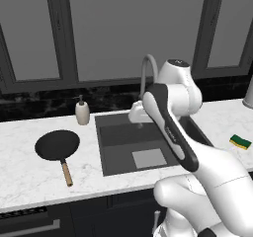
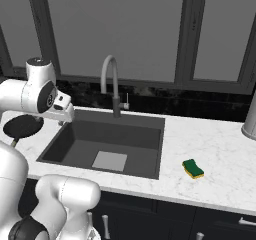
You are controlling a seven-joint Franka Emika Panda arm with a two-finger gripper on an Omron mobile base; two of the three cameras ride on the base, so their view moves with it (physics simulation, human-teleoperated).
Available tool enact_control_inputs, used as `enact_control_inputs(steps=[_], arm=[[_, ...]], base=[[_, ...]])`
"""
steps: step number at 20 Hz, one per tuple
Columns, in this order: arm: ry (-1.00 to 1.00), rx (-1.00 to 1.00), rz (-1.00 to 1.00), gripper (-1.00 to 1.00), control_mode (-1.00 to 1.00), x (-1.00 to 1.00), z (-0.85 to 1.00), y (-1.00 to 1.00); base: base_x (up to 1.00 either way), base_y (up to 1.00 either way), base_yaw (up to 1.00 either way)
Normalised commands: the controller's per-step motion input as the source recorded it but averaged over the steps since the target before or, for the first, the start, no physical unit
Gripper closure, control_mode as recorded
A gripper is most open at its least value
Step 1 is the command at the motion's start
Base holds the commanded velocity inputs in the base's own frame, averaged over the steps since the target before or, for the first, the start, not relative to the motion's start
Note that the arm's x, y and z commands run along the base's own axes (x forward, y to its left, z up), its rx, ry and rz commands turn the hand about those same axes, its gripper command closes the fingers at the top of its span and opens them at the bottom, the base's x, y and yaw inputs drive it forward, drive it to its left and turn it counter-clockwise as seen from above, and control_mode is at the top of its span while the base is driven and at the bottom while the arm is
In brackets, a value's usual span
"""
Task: Pick the pan and sponge and place them into the sink. Then turn on the water.
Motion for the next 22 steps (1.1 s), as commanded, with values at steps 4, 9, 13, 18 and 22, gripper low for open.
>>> enact_control_inputs(steps=[4, 9, 13, 18, 22], arm=[[0.08, 0.09, 0.01, -1.0, -1.0, -0.01, -0.25, 0.55], [0.03, 0.04, 0.0, -1.0, -1.0, 0.0, -0.31, 0.54], [0.0, 0.0, 0.01, -1.0, -1.0, 0.0, -0.16, 0.41], [0.01, 0.0, 0.01, -1.0, -1.0, 0.02, -0.23, 0.5], [0.03, 0.0, 0.0, -1.0, -1.0, 0.09, -0.37, 0.71]], base=[[0.0, 0.0, 0.0], [0.0, 0.0, 0.0], [0.0, 0.0, 0.0], [0.0, 0.0, 0.0], [0.0, 0.0, 0.0]])
